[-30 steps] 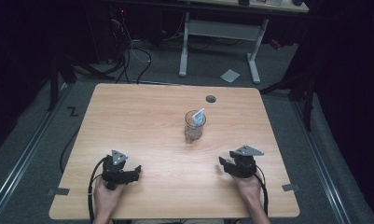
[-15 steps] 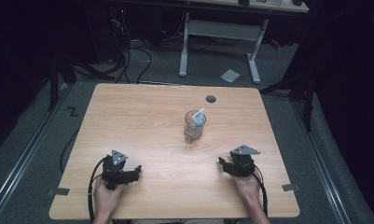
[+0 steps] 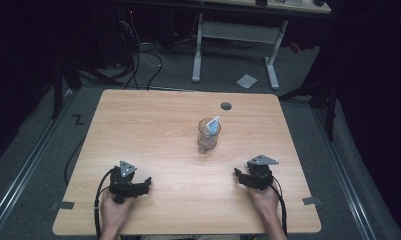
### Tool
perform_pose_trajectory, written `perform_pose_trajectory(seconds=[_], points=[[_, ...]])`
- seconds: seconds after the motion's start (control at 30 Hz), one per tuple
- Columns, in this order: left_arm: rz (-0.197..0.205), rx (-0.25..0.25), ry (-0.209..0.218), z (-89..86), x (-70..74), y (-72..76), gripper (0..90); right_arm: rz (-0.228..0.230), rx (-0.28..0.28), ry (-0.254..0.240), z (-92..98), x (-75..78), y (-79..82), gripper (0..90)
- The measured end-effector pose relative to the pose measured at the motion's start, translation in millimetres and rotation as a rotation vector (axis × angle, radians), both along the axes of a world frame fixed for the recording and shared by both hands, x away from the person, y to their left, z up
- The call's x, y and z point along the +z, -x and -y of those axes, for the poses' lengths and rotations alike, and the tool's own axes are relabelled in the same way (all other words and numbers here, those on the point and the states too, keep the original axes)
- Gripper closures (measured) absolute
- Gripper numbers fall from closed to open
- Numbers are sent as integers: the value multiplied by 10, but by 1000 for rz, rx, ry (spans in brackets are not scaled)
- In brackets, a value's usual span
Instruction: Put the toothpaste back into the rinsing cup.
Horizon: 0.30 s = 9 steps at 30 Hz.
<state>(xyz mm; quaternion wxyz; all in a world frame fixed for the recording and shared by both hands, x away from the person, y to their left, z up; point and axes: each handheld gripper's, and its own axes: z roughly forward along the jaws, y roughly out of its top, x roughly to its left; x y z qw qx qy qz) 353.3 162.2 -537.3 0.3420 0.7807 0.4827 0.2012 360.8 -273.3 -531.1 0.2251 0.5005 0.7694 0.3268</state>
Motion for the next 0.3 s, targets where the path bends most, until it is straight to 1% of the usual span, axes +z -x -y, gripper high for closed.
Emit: perform_pose_trajectory(seconds=[0.3], points=[[0,0,0,0,0,0,149,-2,-4,-2,-1,0,0,388]])
